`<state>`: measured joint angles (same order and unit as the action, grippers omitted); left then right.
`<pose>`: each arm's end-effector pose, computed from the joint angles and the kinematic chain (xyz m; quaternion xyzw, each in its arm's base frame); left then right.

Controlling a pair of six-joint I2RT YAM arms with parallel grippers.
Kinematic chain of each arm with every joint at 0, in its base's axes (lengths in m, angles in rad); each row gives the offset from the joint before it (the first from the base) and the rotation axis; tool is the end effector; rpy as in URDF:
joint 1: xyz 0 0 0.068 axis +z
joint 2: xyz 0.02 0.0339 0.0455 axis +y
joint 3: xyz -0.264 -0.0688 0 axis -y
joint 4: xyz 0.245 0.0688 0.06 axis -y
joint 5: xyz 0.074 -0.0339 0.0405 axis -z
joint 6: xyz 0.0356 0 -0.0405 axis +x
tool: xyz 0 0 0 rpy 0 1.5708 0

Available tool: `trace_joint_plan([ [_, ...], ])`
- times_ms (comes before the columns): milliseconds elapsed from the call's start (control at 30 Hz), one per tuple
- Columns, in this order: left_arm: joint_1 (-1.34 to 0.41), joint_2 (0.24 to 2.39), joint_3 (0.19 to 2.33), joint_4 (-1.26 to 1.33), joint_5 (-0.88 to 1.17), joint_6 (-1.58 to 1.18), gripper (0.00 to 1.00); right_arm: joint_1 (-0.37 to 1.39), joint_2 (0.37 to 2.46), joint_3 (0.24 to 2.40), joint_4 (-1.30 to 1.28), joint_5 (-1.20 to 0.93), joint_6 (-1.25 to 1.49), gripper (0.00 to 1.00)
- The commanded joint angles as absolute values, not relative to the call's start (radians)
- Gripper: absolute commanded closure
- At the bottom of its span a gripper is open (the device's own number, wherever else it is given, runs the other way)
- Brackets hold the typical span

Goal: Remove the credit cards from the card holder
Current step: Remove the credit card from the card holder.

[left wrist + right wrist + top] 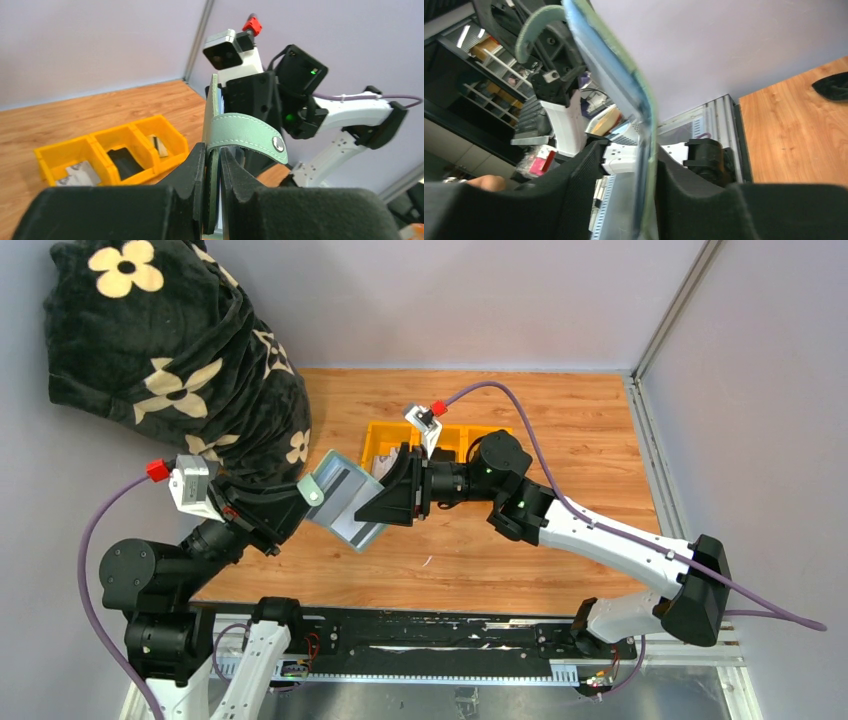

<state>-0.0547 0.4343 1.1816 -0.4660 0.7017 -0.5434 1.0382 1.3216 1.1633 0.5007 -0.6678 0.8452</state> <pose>0.0154 -0.0239 0.4632 0.1300 0.6141 -0.4185 0.6564 0.1345 0.2716 0.4242 -0.3190 0.5161 0.7354 0.3016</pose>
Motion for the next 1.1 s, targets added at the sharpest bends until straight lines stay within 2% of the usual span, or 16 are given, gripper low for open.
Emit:
trace_joint_plan([
  [0, -0.054, 0.459, 1.164, -0.355, 0.815, -0.718, 1.00, 1.043, 1.328, 1.202, 0.472, -0.647, 0.842, 0.64],
  [67, -0.054, 0.467, 1.157, -0.330, 0.841, -0.751, 1.00, 1.043, 1.324, 1.200, 0.471, -0.651, 0.842, 0.78],
  [100, -0.054, 0.471, 1.162, -0.342, 0.835, -0.745, 1.00, 1.043, 1.317, 1.197, 0.463, -0.652, 0.838, 0.88],
  [167, -0.054, 0.474, 1.173, -0.381, 0.774, -0.697, 1.00, 1.042, 1.290, 1.194, 0.427, -0.644, 0.817, 0.99],
  [200, -0.054, 0.475, 1.172, -0.405, 0.752, -0.673, 0.99, 1.042, 1.275, 1.195, 0.412, -0.638, 0.801, 1.00],
  [267, -0.054, 0.485, 1.171, -0.470, 0.692, -0.632, 0.88, 1.041, 1.249, 1.195, 0.371, -0.627, 0.774, 1.00],
  [433, -0.054, 0.489, 1.105, -0.444, 0.710, -0.677, 0.46, 1.042, 1.229, 1.220, 0.323, -0.643, 0.758, 1.00],
  [500, -0.054, 0.484, 1.078, -0.421, 0.724, -0.702, 0.40, 1.042, 1.235, 1.233, 0.314, -0.656, 0.760, 1.00],
  [700, -0.054, 0.486, 1.042, -0.303, 0.888, -0.811, 0.42, 1.043, 1.245, 1.249, 0.310, -0.681, 0.758, 1.00],
  [1000, -0.054, 0.492, 0.986, -0.091, 1.032, -1.010, 0.59, 1.043, 1.244, 1.250, 0.319, -0.698, 0.746, 1.00],
  [1067, -0.054, 0.493, 0.985, -0.092, 1.035, -1.008, 0.66, 1.043, 1.240, 1.244, 0.329, -0.701, 0.747, 1.00],
])
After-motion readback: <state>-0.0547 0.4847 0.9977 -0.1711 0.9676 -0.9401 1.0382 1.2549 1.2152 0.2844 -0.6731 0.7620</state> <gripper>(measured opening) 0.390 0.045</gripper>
